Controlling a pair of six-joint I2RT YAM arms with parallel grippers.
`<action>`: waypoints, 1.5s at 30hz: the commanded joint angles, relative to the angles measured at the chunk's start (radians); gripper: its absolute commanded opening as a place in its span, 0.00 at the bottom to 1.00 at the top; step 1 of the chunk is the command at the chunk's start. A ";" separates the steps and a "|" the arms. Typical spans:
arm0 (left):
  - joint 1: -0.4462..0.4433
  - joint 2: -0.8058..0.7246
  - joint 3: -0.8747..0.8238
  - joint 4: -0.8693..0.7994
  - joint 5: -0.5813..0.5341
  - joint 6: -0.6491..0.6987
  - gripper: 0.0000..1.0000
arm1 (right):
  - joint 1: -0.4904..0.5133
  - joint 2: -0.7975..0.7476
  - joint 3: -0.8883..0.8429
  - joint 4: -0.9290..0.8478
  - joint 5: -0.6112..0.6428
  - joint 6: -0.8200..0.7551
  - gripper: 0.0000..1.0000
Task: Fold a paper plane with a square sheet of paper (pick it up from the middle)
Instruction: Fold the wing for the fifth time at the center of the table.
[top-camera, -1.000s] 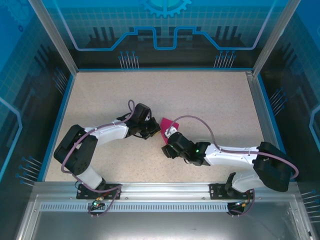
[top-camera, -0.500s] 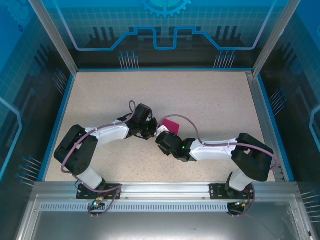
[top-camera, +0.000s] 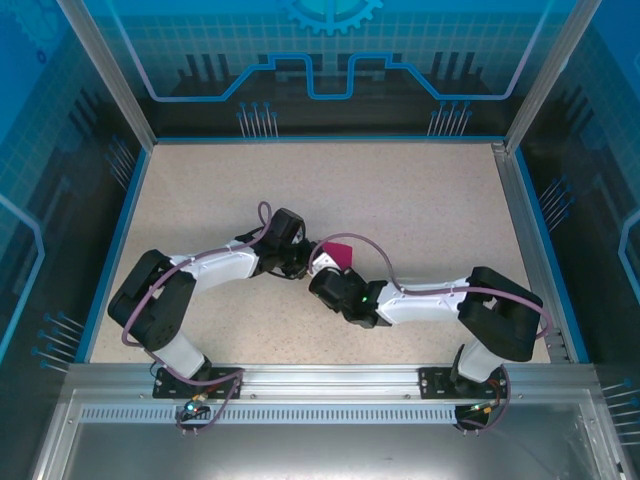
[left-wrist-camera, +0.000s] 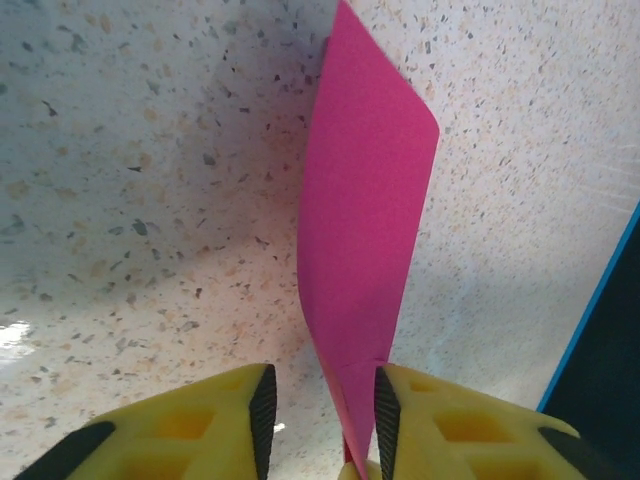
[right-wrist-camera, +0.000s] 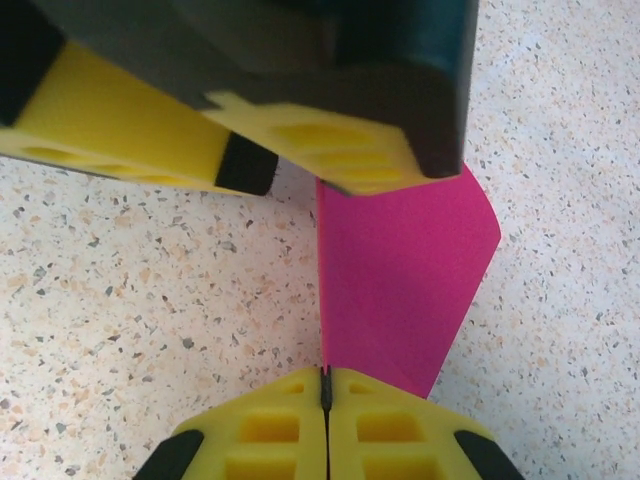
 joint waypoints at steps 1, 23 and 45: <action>0.013 -0.025 0.029 -0.039 -0.004 0.005 0.47 | 0.012 -0.028 -0.041 0.062 0.009 -0.011 0.05; 0.036 0.122 0.073 0.080 0.121 -0.062 0.33 | 0.007 -0.081 -0.105 0.113 -0.064 -0.002 0.07; 0.035 0.053 0.049 0.041 0.070 -0.054 0.00 | 0.013 -0.165 -0.077 -0.020 -0.149 0.027 0.43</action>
